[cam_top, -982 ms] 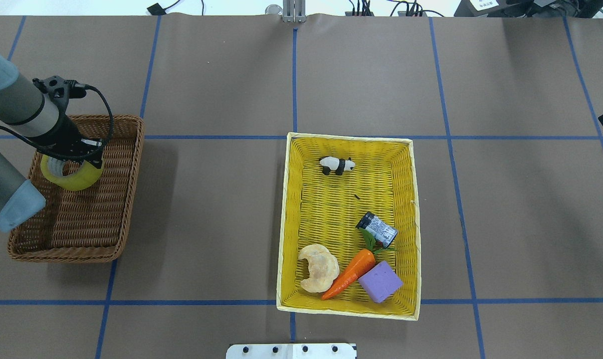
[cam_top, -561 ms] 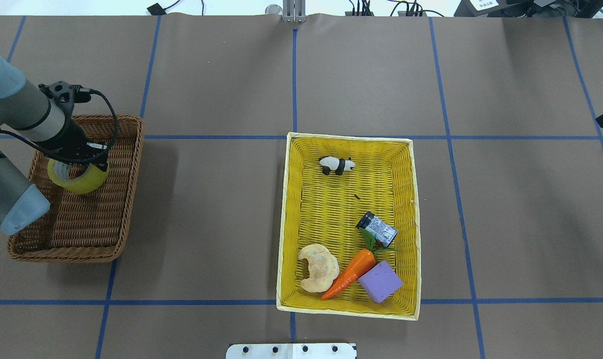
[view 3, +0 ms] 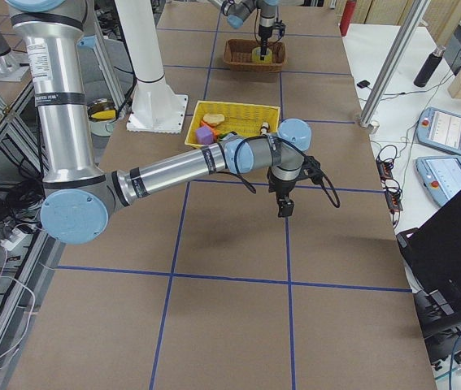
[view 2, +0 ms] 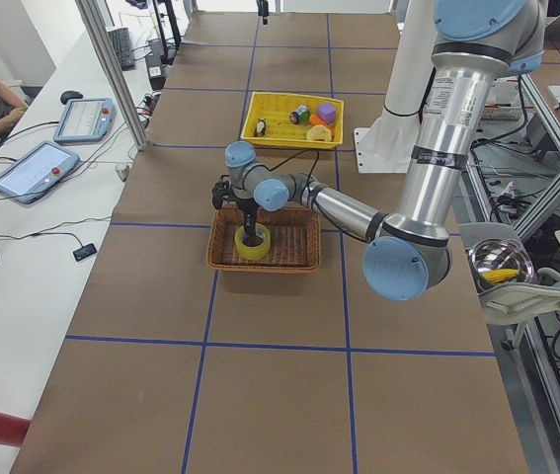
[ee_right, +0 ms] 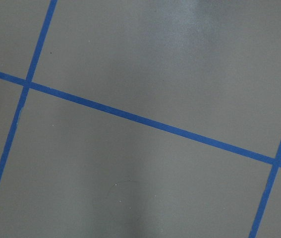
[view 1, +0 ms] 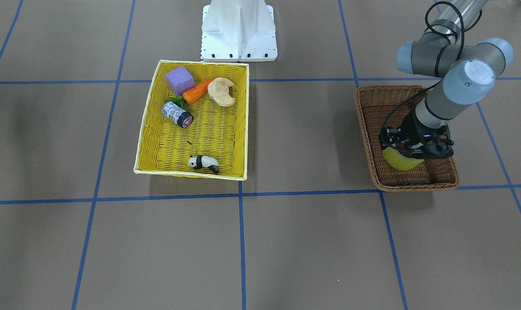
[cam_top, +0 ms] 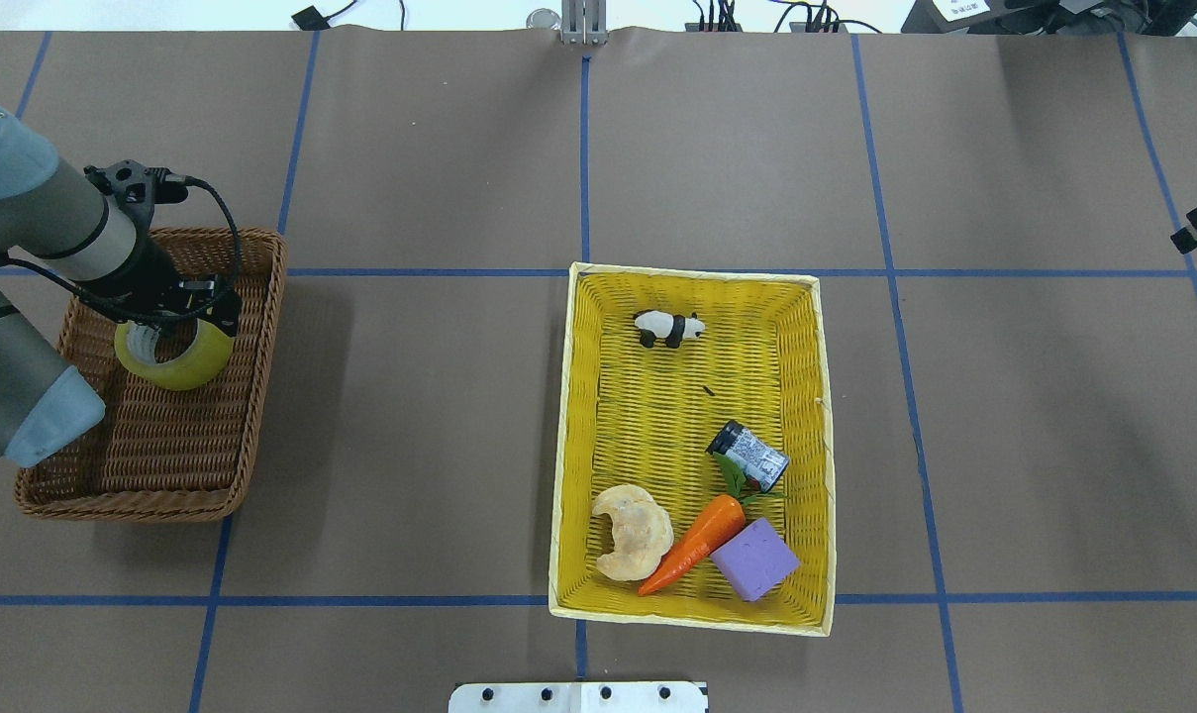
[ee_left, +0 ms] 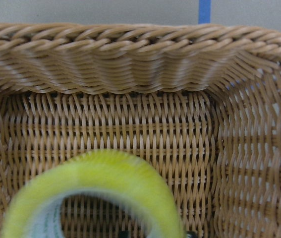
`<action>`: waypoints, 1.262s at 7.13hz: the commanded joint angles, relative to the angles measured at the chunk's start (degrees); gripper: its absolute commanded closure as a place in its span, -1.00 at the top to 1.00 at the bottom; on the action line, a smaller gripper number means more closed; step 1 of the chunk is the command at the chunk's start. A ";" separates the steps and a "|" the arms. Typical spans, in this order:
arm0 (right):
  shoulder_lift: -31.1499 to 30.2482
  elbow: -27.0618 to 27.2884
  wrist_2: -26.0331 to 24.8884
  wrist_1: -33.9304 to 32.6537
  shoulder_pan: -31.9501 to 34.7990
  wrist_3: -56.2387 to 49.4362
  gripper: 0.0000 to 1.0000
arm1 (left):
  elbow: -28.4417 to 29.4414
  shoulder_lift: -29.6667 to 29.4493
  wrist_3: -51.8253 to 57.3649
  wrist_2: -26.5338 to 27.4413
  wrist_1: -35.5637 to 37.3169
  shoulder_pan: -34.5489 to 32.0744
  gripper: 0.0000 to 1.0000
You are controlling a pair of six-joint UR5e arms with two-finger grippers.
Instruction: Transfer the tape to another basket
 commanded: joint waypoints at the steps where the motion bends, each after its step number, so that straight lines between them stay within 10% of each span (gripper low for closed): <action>1: 0.27 -0.05 -0.14 0.00 -0.06 0.00 1.00 | -3.94 0.46 2.04 -0.36 0.66 -4.52 0.95; 5: 0.71 -0.32 -0.32 -1.83 0.55 0.00 1.00 | -0.73 4.14 35.03 -5.69 9.10 -21.48 0.95; 9: 3.00 -2.16 -0.50 -7.30 4.50 -4.04 1.00 | 4.29 9.33 38.53 -13.34 8.40 -34.42 0.96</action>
